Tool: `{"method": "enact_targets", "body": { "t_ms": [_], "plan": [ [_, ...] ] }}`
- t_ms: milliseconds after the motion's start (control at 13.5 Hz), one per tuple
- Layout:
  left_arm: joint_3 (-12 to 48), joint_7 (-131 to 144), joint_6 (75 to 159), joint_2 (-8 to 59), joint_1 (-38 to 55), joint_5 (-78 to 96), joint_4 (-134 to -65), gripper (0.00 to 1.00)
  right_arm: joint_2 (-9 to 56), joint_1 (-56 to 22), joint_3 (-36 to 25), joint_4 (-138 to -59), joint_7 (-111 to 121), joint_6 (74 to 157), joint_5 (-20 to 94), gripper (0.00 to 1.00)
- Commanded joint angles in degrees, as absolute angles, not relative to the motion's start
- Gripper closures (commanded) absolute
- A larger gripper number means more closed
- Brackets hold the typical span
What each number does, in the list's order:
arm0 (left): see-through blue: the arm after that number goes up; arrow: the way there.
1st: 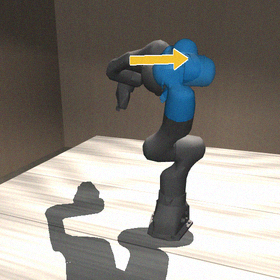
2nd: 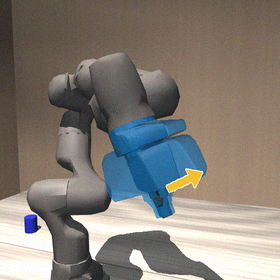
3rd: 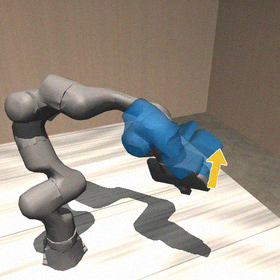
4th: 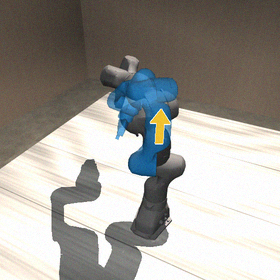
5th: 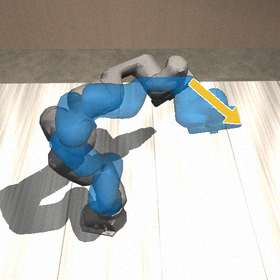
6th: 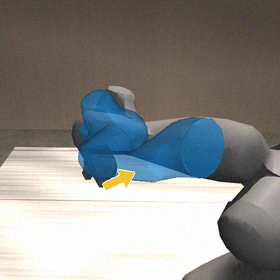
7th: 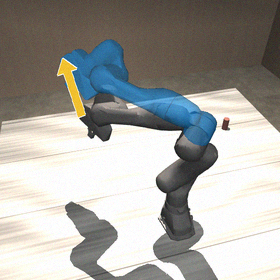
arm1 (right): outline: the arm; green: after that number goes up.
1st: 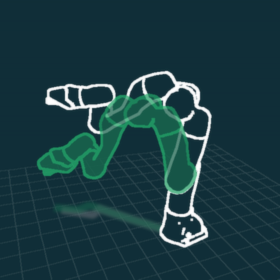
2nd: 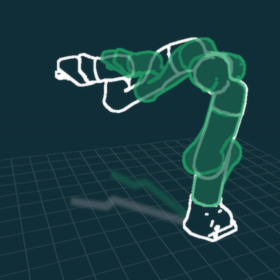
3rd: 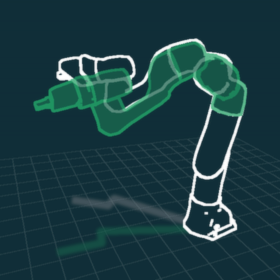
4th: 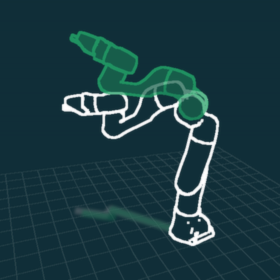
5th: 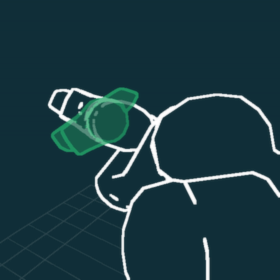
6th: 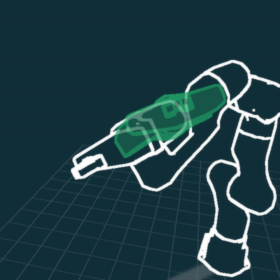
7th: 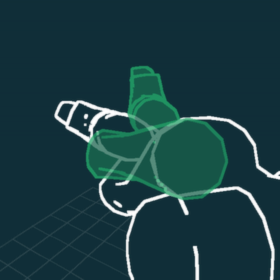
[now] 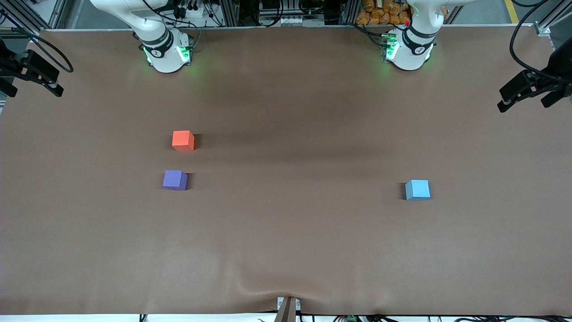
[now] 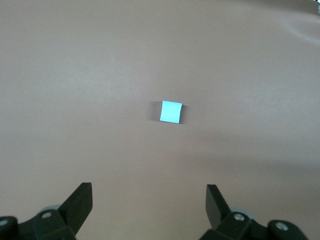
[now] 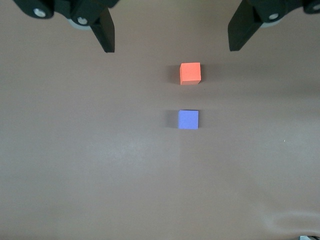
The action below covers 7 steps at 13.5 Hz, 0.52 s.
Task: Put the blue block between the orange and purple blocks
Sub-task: 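Reach the left gripper down to the light-blue cube and grasp it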
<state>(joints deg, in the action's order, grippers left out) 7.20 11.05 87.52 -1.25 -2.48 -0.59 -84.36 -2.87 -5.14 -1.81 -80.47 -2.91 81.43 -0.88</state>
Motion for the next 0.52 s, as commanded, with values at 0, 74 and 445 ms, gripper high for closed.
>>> {"method": "enact_targets", "body": {
  "t_ms": [0, 74, 445],
  "plan": [
    [7.6, 10.5, 86.9, 1.9, -2.6, 0.4, -82.8, 0.0, -3.5, -4.5, -1.5, -80.4, -2.5, 81.2, -1.0, 0.0],
    [7.8, 10.9, 86.7, 3.9, -2.3, -0.4, -83.1, 0.0, -3.5, -4.5, -1.5, -80.4, -2.5, 81.2, -1.0, 0.0],
    [8.2, 9.2, 89.1, 14.2, -2.0, -0.4, -83.8, 0.0, -3.3, -4.5, -1.5, -80.4, -2.5, 81.3, -1.0, 0.0]
  ]
}}
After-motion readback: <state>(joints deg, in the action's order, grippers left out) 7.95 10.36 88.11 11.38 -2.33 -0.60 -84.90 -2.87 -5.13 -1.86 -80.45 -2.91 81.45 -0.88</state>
